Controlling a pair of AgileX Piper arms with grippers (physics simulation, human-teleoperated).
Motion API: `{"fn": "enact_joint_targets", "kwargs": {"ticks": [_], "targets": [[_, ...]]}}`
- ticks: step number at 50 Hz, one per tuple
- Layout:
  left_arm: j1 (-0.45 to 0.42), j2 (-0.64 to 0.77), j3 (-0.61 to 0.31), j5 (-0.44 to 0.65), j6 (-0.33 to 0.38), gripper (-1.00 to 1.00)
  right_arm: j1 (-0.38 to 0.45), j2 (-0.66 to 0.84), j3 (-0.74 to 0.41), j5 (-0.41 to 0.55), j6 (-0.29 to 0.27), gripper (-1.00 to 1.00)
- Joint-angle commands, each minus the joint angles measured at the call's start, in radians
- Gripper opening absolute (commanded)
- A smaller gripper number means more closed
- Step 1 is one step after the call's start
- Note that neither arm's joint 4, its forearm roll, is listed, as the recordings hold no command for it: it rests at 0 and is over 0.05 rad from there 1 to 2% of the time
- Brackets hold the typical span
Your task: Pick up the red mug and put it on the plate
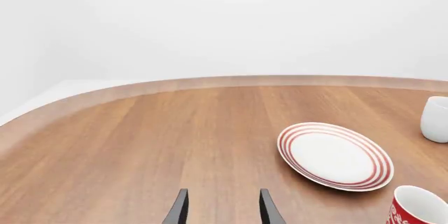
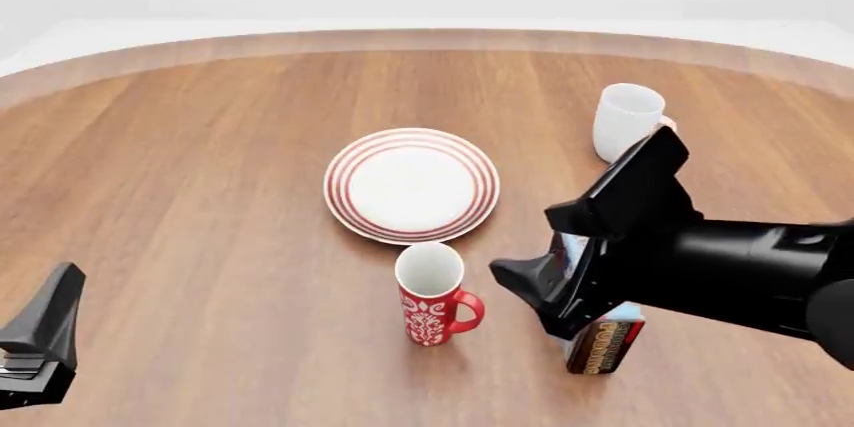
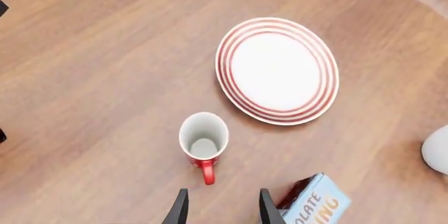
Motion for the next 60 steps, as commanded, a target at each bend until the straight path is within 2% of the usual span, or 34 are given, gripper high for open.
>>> {"fn": "enact_joint_targets", "kwargs": {"ticks": [1, 29, 60], "targets": [[0.000, 0.000, 0.000, 0.000, 0.000, 1.00, 0.016, 0.044, 0.016, -0.035, 0.014, 1.00], [0.000, 0.000, 0.000, 0.000, 0.000, 1.00, 0.034, 0.153, 0.033, -0.123, 0.028, 1.00], [0.000, 0.000, 0.000, 0.000, 0.000, 1.00, 0.030, 0.246, 0.067, -0.225, 0.073, 1.00]]}}
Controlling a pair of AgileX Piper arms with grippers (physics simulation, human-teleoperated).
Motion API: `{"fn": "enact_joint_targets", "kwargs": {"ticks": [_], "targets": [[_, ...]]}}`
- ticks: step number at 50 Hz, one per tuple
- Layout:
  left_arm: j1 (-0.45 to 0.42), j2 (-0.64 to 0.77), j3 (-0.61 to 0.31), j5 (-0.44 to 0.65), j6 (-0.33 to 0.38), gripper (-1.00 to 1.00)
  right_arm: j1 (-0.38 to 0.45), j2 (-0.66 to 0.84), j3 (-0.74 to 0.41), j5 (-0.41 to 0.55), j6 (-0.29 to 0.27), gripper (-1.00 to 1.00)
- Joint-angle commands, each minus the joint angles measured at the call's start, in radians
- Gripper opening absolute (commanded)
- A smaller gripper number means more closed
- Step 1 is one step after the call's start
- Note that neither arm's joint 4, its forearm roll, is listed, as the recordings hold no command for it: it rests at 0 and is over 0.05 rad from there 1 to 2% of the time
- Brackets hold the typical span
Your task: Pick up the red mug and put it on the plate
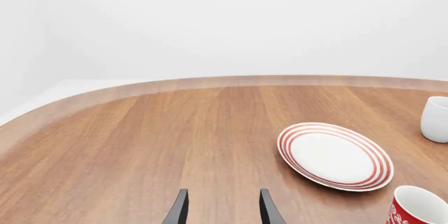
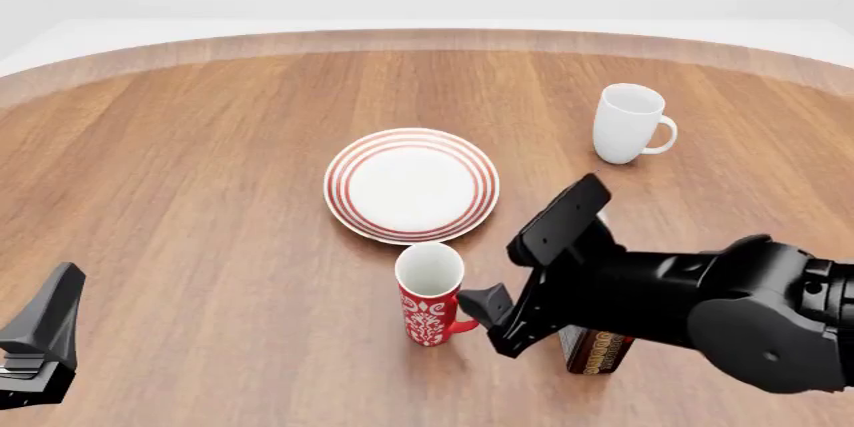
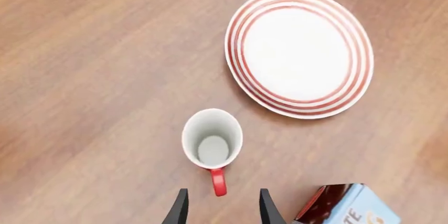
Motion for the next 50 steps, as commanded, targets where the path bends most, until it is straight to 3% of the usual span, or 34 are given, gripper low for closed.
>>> {"fn": "enact_joint_targets", "kwargs": {"ticks": [1, 50], "targets": [[0.000, 0.000, 0.000, 0.000, 0.000, 1.00, 0.002, 0.033, 0.013, -0.035, 0.018, 1.00], [0.000, 0.000, 0.000, 0.000, 0.000, 1.00, 0.009, 0.191, 0.053, -0.191, 0.070, 1.00]]}}
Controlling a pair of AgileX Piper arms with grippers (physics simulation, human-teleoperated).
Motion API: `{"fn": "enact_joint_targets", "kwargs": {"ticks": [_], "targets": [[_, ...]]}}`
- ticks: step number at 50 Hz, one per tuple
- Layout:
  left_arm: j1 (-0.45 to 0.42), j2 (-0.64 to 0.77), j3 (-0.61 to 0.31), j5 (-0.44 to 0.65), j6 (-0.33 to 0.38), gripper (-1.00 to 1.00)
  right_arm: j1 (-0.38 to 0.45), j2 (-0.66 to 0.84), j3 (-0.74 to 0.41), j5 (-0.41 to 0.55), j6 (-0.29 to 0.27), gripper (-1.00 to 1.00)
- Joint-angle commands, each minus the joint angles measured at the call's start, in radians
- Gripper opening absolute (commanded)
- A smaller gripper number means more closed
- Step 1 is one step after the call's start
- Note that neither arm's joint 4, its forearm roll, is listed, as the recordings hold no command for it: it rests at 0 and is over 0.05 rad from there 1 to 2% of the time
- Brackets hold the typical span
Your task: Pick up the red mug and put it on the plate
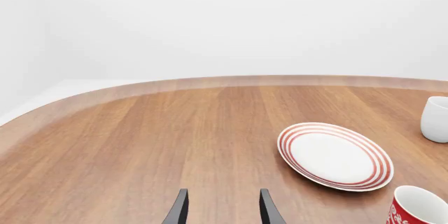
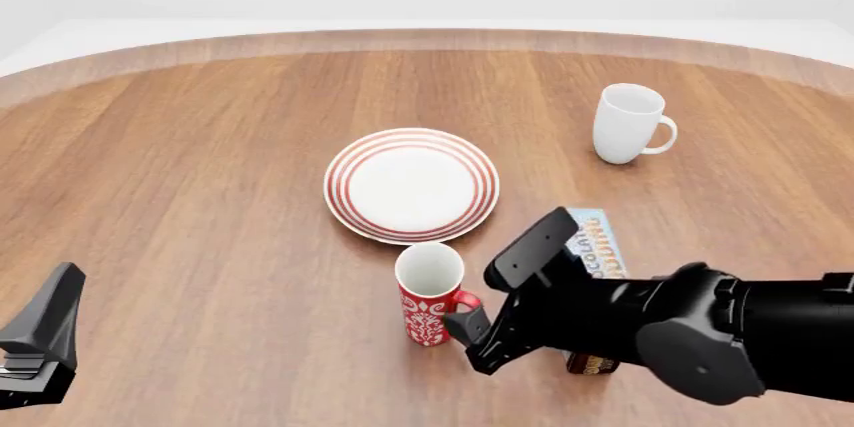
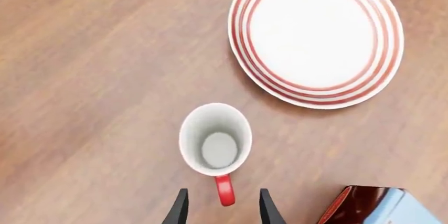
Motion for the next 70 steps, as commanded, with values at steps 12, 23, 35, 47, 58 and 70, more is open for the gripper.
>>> {"fn": "enact_joint_targets", "kwargs": {"ticks": [12, 23, 35, 47, 58, 70], "targets": [[0.000, 0.000, 0.000, 0.000, 0.000, 1.00, -0.009, 0.051, 0.024, -0.064, 0.009, 1.00], [0.000, 0.000, 0.000, 0.000, 0.000, 1.00, -0.015, 0.080, 0.029, -0.088, 0.013, 1.00], [0.000, 0.000, 0.000, 0.000, 0.000, 1.00, -0.009, 0.105, 0.025, -0.104, 0.021, 1.00], [0.000, 0.000, 0.000, 0.000, 0.000, 1.00, -0.006, 0.109, 0.028, -0.111, 0.023, 1.00], [0.000, 0.000, 0.000, 0.000, 0.000, 1.00, -0.017, 0.093, 0.033, -0.111, 0.005, -1.00], [0.000, 0.000, 0.000, 0.000, 0.000, 1.00, -0.068, 0.027, 0.024, -0.064, -0.064, -1.00]]}}
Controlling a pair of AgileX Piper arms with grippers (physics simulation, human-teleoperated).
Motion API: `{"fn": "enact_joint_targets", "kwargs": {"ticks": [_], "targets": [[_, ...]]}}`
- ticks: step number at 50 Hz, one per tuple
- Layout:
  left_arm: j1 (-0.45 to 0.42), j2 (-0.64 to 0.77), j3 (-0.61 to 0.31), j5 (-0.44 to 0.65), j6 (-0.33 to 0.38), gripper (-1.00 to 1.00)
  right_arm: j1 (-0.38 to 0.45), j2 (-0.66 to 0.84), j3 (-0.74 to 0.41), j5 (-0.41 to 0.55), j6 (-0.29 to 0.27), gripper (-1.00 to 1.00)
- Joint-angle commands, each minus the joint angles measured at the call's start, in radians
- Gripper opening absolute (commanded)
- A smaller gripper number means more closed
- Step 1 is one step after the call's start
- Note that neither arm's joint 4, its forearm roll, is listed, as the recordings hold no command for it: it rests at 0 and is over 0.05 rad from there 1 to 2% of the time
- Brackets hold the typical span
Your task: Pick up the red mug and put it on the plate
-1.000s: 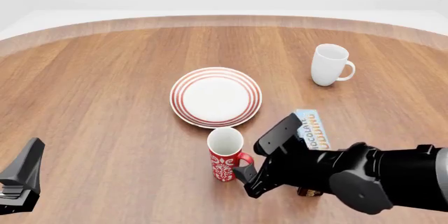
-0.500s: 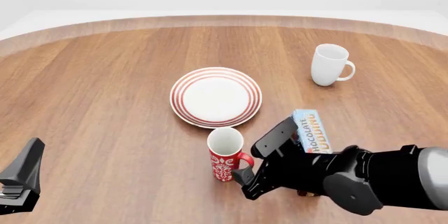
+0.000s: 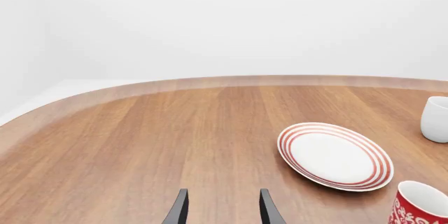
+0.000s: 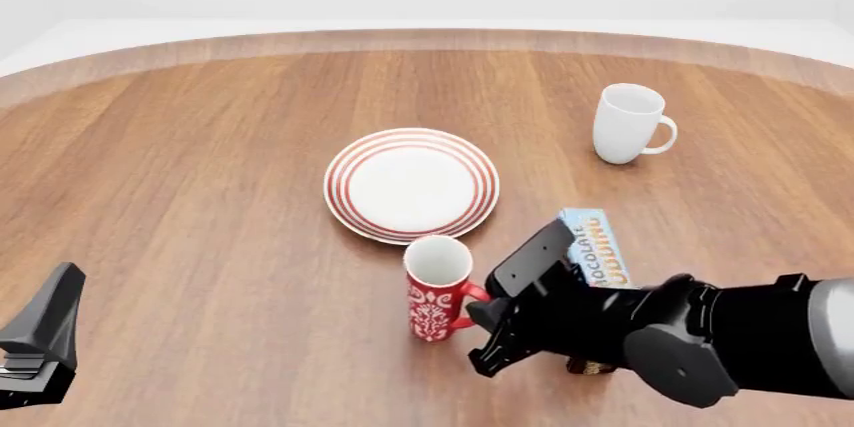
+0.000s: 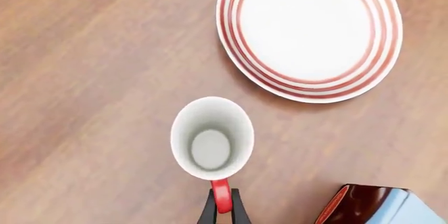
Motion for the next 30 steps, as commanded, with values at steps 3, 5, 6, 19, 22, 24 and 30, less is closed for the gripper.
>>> {"fn": "enact_joint_targets", "kwargs": {"ticks": [3, 5, 6, 19, 22, 24, 30], "targets": [[0.000, 0.000, 0.000, 0.000, 0.000, 1.00, -0.040, -0.102, -0.011, 0.064, -0.054, -1.00], [0.000, 0.000, 0.000, 0.000, 0.000, 1.00, -0.041, -0.128, -0.011, 0.078, -0.059, -1.00], [0.000, 0.000, 0.000, 0.000, 0.000, 1.00, -0.042, -0.139, -0.011, 0.083, -0.061, -1.00], [0.000, 0.000, 0.000, 0.000, 0.000, 1.00, -0.062, -0.283, -0.015, 0.138, -0.075, -1.00], [0.000, 0.000, 0.000, 0.000, 0.000, 1.00, -0.067, -0.314, -0.022, 0.157, -0.074, -1.00], [0.000, 0.000, 0.000, 0.000, 0.000, 1.00, -0.073, -0.331, -0.024, 0.167, -0.074, -1.00], [0.000, 0.000, 0.000, 0.000, 0.000, 1.00, -0.084, -0.361, -0.051, 0.199, -0.092, -1.00]]}}
